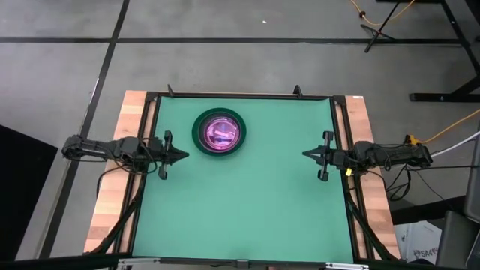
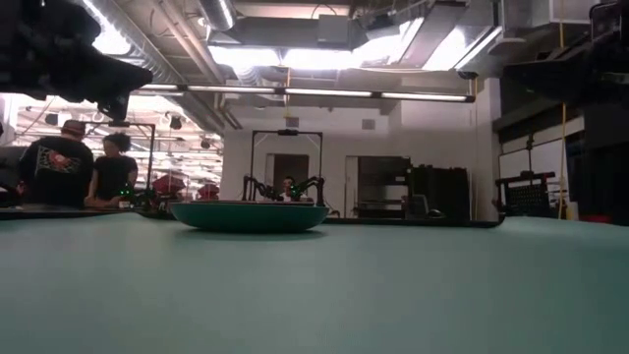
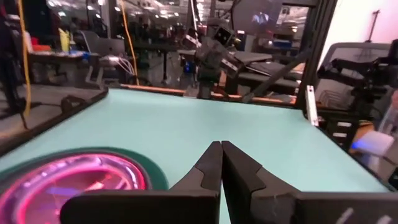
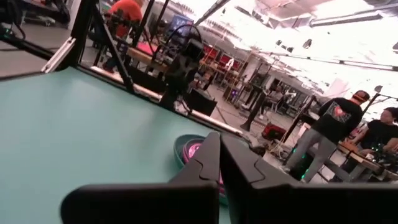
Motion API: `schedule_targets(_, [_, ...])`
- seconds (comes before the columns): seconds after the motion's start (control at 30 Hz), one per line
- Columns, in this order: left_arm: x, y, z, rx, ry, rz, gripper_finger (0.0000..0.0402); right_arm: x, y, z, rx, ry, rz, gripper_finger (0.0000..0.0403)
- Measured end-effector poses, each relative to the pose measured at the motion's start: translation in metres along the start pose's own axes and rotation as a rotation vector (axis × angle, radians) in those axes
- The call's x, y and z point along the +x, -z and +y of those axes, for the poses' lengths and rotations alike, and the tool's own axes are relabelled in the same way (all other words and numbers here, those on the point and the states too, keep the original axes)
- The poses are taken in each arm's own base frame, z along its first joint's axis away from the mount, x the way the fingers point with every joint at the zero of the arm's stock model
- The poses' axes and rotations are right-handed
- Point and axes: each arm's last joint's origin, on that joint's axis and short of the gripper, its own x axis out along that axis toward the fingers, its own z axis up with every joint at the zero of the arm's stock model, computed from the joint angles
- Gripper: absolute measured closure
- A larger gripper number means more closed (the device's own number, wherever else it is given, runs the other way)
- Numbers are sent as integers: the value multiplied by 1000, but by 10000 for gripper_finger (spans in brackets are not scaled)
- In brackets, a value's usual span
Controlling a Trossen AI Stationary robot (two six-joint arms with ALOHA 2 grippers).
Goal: Stack plastic plates
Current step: Return to Home Position
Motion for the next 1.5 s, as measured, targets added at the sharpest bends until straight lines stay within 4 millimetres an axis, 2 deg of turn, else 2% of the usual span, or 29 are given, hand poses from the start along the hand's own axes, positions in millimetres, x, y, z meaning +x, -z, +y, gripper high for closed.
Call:
schedule_targets(0.3, [2, 1, 8, 66, -79, -47, 402, 0, 8, 4, -35, -31, 81, 398])
schedule_targets(0.5, [3, 2, 10, 69, -35, -28, 401, 1, 10, 4, -102, -27, 116, 398])
schedule_targets(1.5, [3, 2, 12, 69, -48, -28, 402, 2, 11, 5, -78, -36, 133, 398])
